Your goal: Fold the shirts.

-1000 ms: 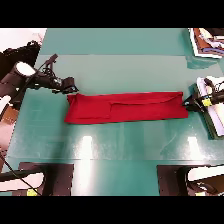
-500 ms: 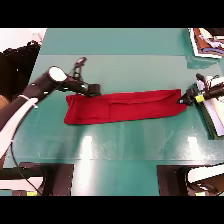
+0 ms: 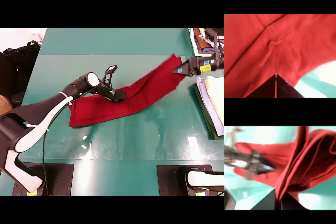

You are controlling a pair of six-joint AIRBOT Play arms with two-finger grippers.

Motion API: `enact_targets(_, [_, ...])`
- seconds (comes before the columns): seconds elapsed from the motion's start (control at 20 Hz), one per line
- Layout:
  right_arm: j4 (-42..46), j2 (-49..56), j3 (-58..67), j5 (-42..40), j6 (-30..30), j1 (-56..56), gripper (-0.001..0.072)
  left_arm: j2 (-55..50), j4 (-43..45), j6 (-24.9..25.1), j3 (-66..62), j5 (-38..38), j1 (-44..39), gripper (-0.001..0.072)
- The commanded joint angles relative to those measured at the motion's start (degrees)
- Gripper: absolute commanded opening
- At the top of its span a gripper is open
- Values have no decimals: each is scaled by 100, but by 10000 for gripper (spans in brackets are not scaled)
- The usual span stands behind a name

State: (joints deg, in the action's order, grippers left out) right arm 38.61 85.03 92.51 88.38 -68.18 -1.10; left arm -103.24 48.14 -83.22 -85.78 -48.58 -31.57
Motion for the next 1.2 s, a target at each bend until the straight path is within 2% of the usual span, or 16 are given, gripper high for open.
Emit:
enact_targets(0.0, [-166,-203,426,-105,-184,723,14,-313,-57,-90,-243,85,-94,25])
enact_targets(0.3, [-330,-201,570,-498,-240,1541,14,-382,-44,-87,-256,507,-85,26])
enact_targets(0.45, [-295,-201,564,-588,-223,1810,14,-173,85,-83,-380,-105,249,24])
enact_targets(0.75, [-302,2,564,-1250,-201,2957,15,1576,1392,-81,-382,-951,1832,26])
enact_targets(0.9, [-313,529,566,-1784,-177,4019,15,2535,1786,-76,-382,-999,2706,26])
enact_targets(1.0, [-313,986,566,-2404,138,4802,19,3023,1882,-76,-382,-1001,3191,26])
enact_targets(1.05, [-310,1224,566,-2756,339,5165,113,3206,1895,-76,-382,-1012,3403,26])
enact_targets(1.1, [-293,1425,566,-3056,420,5440,379,3344,1895,-79,-382,-1032,3578,26])
enact_targets(1.15, [-284,1617,566,-3220,442,5643,609,3423,1893,-79,-385,-1093,3698,26])
